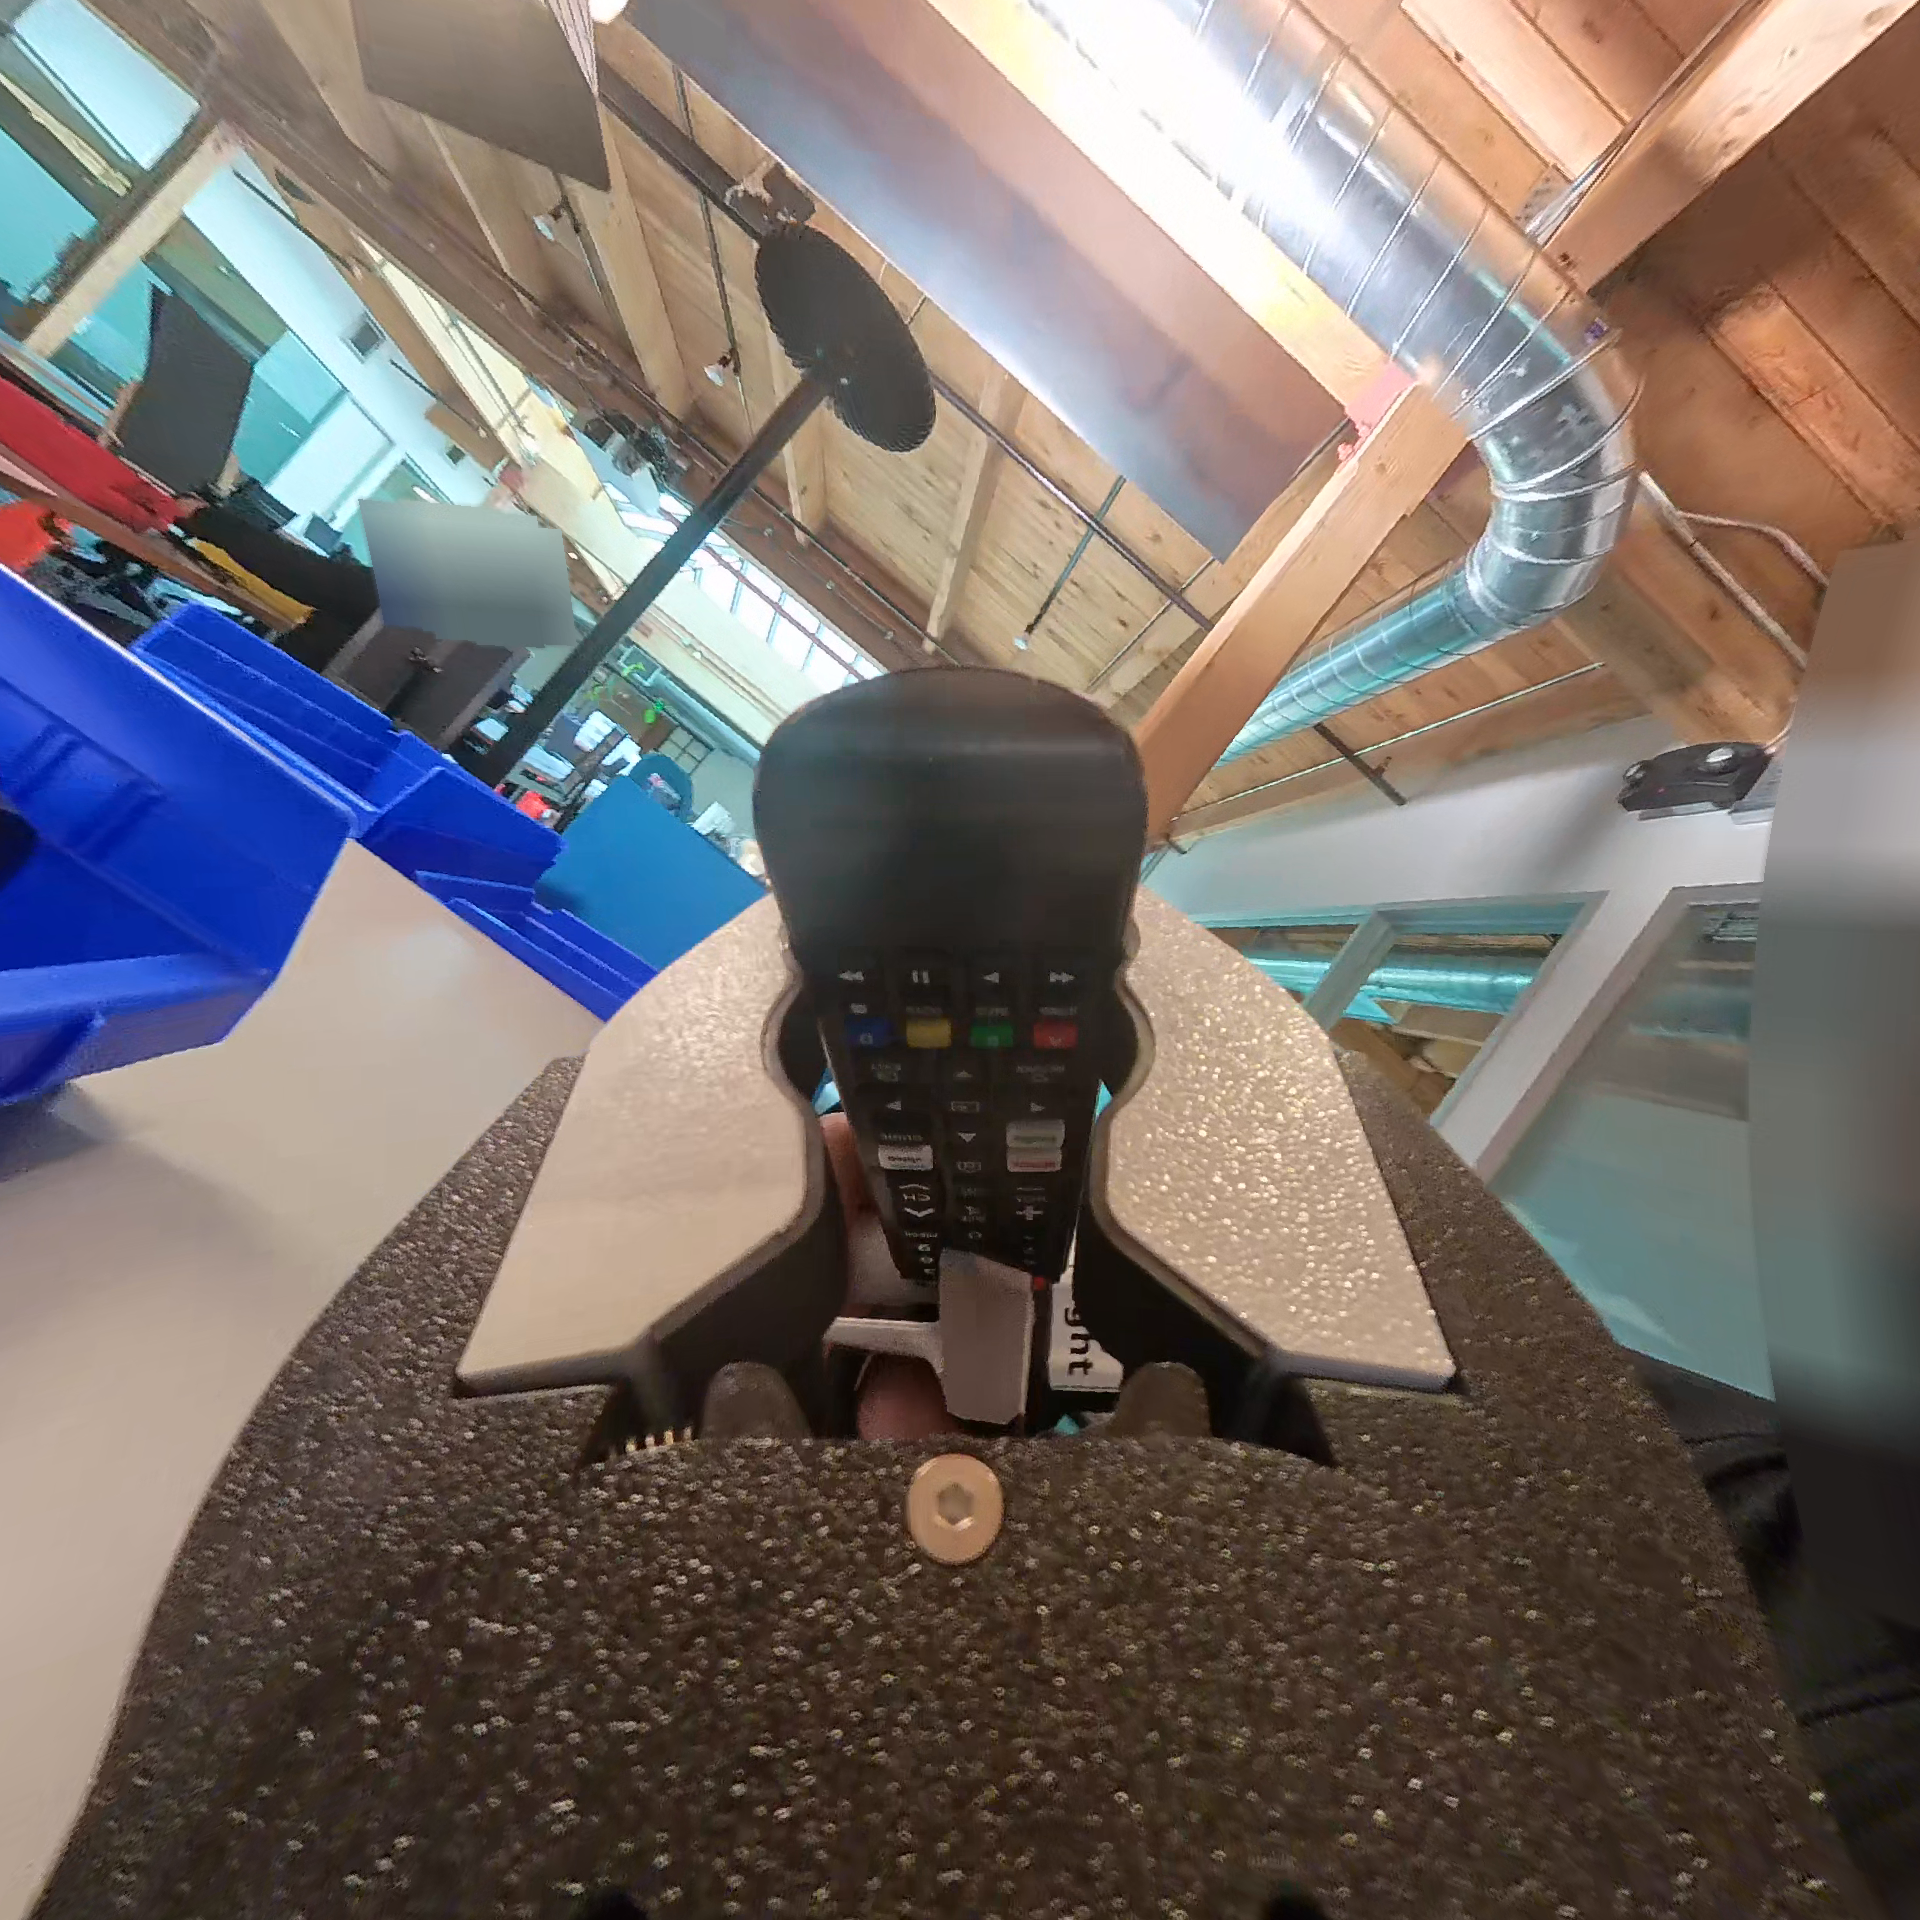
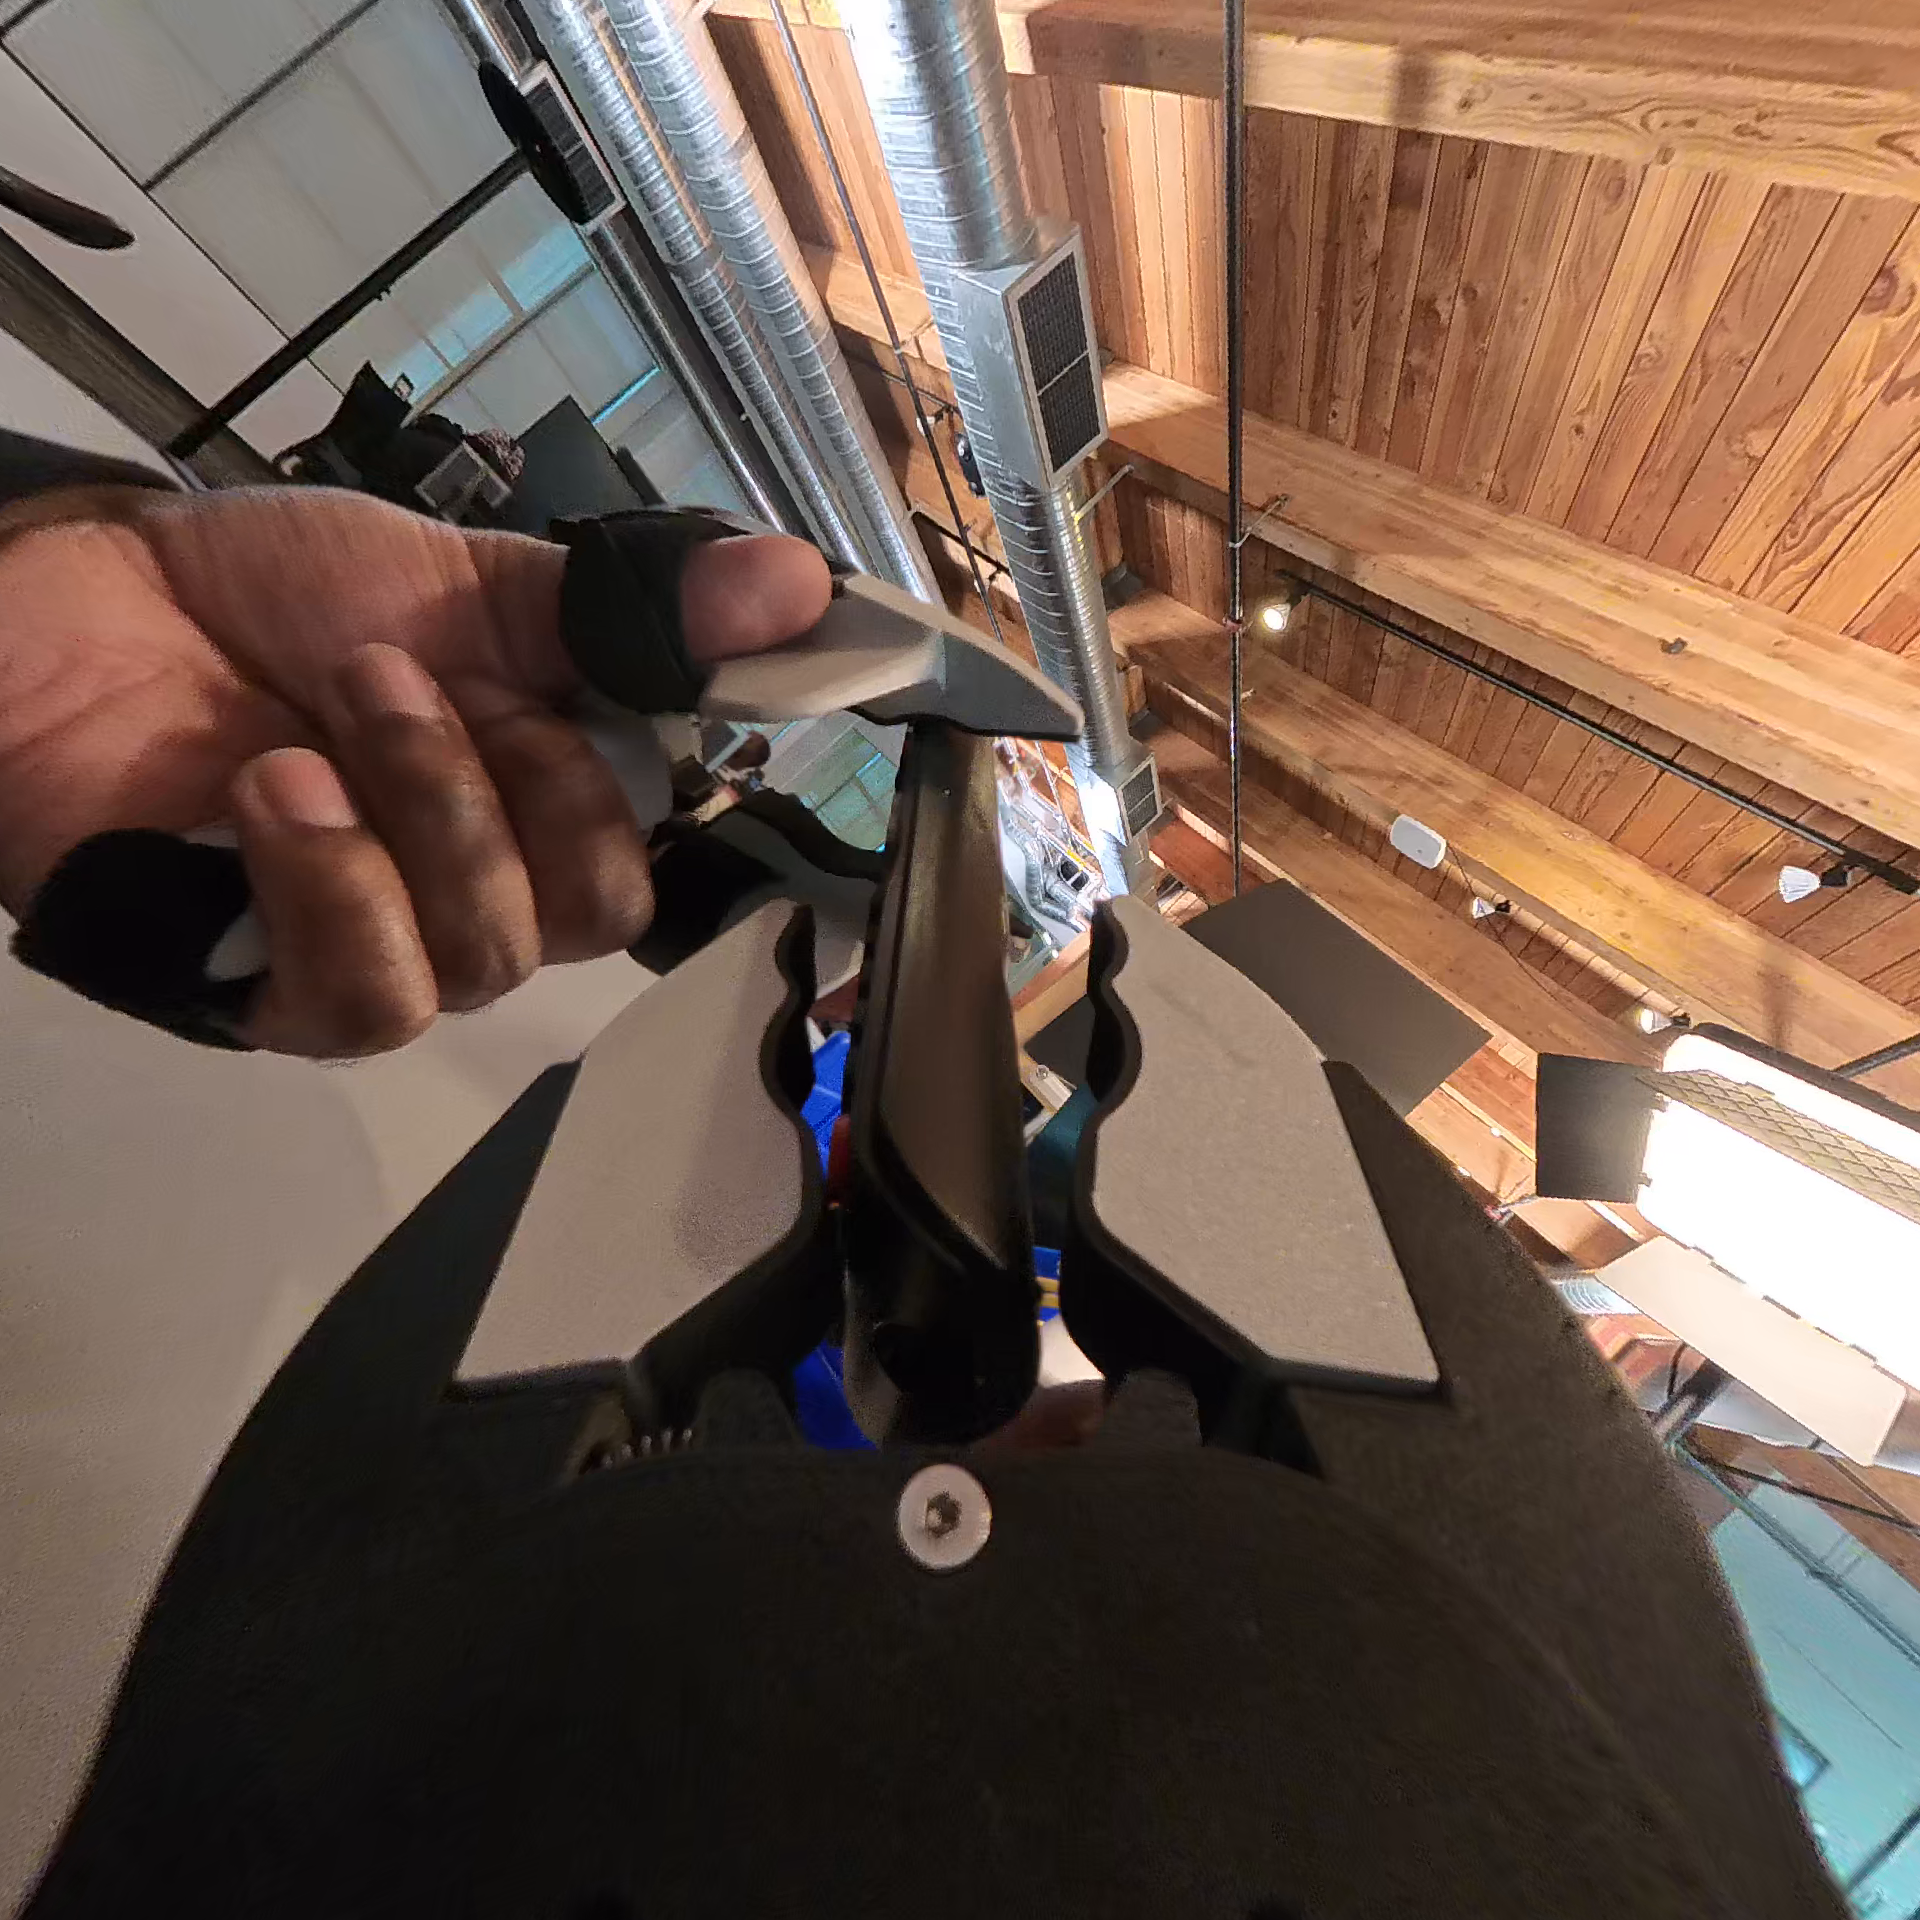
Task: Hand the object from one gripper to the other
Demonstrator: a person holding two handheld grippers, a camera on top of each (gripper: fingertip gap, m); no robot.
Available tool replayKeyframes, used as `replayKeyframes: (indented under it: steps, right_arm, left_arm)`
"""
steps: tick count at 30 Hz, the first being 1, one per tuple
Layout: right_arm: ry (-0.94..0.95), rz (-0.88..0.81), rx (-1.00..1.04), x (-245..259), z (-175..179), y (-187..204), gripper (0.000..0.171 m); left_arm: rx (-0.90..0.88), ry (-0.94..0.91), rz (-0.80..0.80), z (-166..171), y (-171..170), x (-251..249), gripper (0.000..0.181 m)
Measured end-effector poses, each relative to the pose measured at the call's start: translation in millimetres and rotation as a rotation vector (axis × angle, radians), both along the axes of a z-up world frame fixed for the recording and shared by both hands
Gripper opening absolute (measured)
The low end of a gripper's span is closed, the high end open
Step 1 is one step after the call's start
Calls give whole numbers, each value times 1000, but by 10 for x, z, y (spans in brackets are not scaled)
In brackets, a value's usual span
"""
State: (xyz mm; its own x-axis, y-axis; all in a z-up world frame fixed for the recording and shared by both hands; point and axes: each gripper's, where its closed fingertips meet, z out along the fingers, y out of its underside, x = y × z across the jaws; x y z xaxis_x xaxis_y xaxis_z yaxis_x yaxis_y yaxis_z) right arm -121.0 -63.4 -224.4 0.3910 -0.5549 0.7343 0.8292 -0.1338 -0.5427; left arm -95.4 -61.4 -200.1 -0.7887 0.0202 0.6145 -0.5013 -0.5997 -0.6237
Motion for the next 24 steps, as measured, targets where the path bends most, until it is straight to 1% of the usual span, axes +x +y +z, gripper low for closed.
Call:
replayKeyframes:
  steps: [2,4,8,11,15,24]
  right_arm:
    - [1,-19,-11,28,-19,9,50]
    - [-5,-30,-8,38,-16,1,46]
    - [0,-44,-15,57,-25,8,49]
    - [11,-38,-33,59,-56,34,50]
    - [10,-33,-63,46,-106,73,42]
    - [19,-60,-99,90,-157,92,37]
  left_arm:
    - [-28,14,-40,-15,-42,-13,53]
    - [-45,17,-39,-20,-40,1,53]
    - [-51,14,13,-22,28,61,53]
    - [-15,-3,38,-38,49,74,53]
    - [15,-32,35,-23,48,40,53]
    - [-8,-2,20,-72,67,90,53]
